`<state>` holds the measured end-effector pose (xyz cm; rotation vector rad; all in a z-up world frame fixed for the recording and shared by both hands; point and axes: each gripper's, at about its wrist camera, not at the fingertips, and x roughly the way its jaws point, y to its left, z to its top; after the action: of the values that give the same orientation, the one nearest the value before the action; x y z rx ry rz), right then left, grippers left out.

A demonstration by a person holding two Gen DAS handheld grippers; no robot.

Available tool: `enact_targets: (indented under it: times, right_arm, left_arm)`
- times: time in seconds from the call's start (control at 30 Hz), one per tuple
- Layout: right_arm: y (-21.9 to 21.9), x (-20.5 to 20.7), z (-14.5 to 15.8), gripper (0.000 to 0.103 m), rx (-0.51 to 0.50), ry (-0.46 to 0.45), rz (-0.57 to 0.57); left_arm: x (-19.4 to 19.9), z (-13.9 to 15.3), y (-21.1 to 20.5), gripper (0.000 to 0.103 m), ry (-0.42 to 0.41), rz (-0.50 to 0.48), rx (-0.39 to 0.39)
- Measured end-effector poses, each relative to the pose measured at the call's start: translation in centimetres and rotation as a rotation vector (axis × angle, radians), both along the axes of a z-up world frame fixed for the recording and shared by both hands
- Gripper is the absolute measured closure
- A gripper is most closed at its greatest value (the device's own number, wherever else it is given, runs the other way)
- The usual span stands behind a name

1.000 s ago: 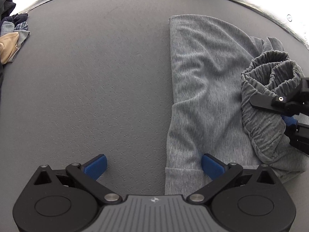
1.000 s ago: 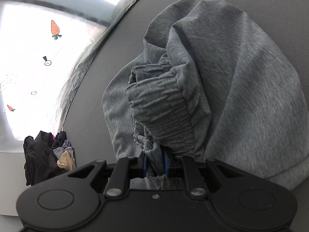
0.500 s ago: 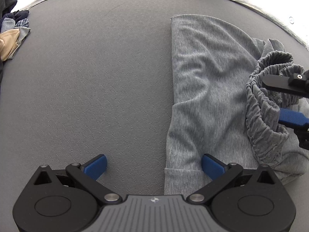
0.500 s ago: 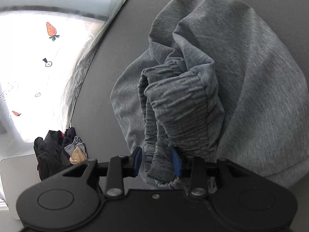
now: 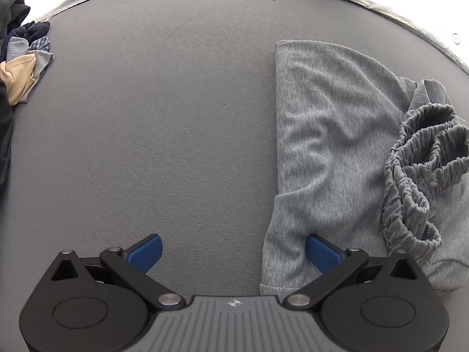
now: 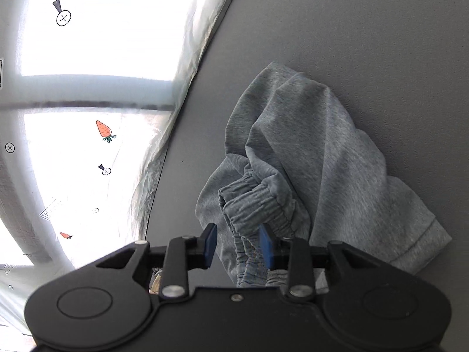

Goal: Fold clothes
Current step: 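Lift the waistband with the right gripper and fold it over the stack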

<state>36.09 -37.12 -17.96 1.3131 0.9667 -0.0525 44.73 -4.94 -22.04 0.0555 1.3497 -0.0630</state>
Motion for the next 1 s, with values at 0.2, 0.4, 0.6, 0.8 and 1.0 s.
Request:
enact_targets:
  times: [0.2,0.4,0.6,0.8,1.0]
  right_arm:
    - [-1.7,-1.4,-2.1,0.088,0.015,0.05,-0.098]
    - [-2.4,-1.9,-5.2,0.093,0.176,0.107,-0.201]
    - [-1.6,-0.4,-6.8,0.094,0.193,0.158,-0.23]
    - [-0.3,1.9,-6.3,0.094,0.144,0.145,-0.17]
    - [5.4,5.3,-7.0,0.094,0.169,0.145,-0.023]
  left_arm:
    - [0.4,-0.8,0.1,0.0,0.015,0.014,-0.021]
    - [1.1,-1.0,0.3,0.0,0.039,0.034,-0.043]
    - [1.5,-1.1,0.4,0.0,0.036,0.04,-0.044]
    - [2.1,-1.4,1.6,0.0,0.025,0.072,-0.045]
    - [2.5,-1.4,2.1,0.0,0.013,0.102,-0.026]
